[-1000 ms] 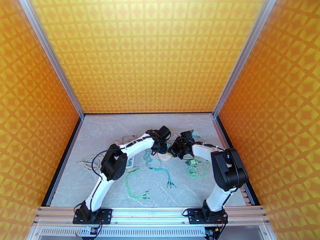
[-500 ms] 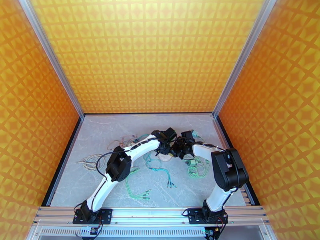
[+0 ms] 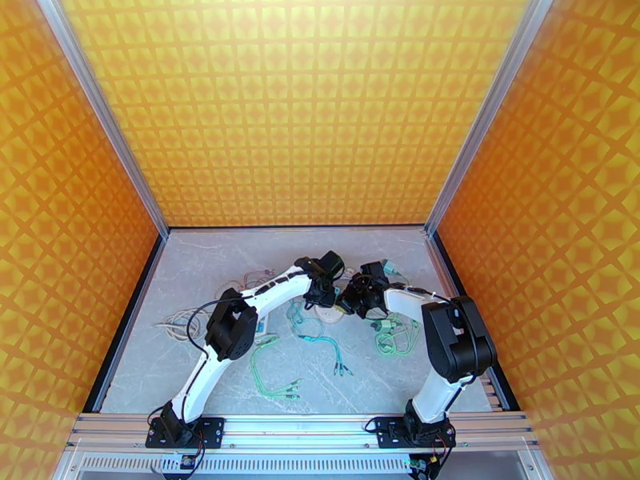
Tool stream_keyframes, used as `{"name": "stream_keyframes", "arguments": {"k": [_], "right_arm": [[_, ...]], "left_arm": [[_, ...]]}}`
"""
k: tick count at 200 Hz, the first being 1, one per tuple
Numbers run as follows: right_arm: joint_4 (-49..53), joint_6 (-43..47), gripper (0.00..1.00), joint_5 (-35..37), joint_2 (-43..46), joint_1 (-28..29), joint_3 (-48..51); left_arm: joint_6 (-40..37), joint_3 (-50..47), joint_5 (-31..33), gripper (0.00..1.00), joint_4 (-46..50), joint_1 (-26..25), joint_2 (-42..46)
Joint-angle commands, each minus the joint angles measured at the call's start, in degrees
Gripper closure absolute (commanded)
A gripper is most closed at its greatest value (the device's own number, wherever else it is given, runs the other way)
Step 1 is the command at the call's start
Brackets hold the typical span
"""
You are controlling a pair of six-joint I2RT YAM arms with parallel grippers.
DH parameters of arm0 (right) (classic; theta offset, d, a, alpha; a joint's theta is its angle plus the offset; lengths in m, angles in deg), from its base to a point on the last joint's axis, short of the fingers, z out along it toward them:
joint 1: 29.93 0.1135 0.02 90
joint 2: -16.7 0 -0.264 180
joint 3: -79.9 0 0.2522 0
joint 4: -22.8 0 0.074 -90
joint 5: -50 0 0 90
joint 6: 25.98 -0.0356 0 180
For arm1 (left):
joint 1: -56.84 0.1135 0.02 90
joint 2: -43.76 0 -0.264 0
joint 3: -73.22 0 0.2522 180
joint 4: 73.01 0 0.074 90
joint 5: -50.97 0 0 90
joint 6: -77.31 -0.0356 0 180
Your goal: Pull the plug off the socket
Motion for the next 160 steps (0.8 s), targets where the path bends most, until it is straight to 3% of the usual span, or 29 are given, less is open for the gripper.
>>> {"name": "stream_keyframes", "arguments": {"k": [1,35,81,133,160], "right_arm": [[11.5,-0.3,1.00,12.1,-5.1,-0.1,4.4],[11.3,-0.2,1.00,12.1,-4.9,-0.1,4.7],[11.2,-0.3,1.00,12.3,-4.7,-0.1,5.2],[10.9,-0.4,1.00,12.5,-4.6,-0.1,5.9],[11.0,-0.3,1.00,12.8,-4.7,-0.1,6.0]], "left_arm": [[0.9,-0.6,-1.6,1.00,5.7,0.2,2.8],[-1.1,1.2,3.0,1.00,7.6,-2.0,1.9],[-5.5,6.5,14.0,1.00,13.0,-6.9,-1.8],[-3.8,5.9,12.8,1.00,13.1,-7.2,-1.4],[-2.4,4.9,8.0,1.00,12.4,-5.1,-0.2]]}}
